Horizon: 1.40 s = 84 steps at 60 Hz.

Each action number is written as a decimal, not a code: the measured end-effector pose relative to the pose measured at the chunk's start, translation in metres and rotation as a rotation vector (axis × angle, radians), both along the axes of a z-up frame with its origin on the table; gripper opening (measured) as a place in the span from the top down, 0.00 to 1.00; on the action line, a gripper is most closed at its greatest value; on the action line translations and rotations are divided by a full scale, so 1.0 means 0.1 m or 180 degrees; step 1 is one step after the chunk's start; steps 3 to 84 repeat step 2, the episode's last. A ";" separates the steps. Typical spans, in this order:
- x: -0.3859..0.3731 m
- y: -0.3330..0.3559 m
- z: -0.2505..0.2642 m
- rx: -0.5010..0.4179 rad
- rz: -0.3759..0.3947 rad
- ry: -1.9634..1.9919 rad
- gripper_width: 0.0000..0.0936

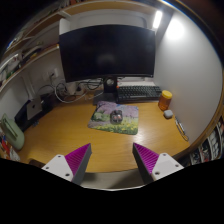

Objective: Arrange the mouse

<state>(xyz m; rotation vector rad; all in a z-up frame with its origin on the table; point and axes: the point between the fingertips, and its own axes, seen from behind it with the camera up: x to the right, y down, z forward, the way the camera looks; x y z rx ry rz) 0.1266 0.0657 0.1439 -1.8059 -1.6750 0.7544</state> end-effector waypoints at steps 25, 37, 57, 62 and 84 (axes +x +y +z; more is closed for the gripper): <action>-0.01 0.03 -0.01 0.0032 -0.0020 -0.0006 0.09; -0.01 0.03 -0.01 0.0032 -0.0020 -0.0006 0.09; -0.01 0.03 -0.01 0.0032 -0.0020 -0.0006 0.09; -0.01 0.03 -0.01 0.0032 -0.0020 -0.0006 0.09; -0.01 0.03 -0.01 0.0032 -0.0020 -0.0006 0.09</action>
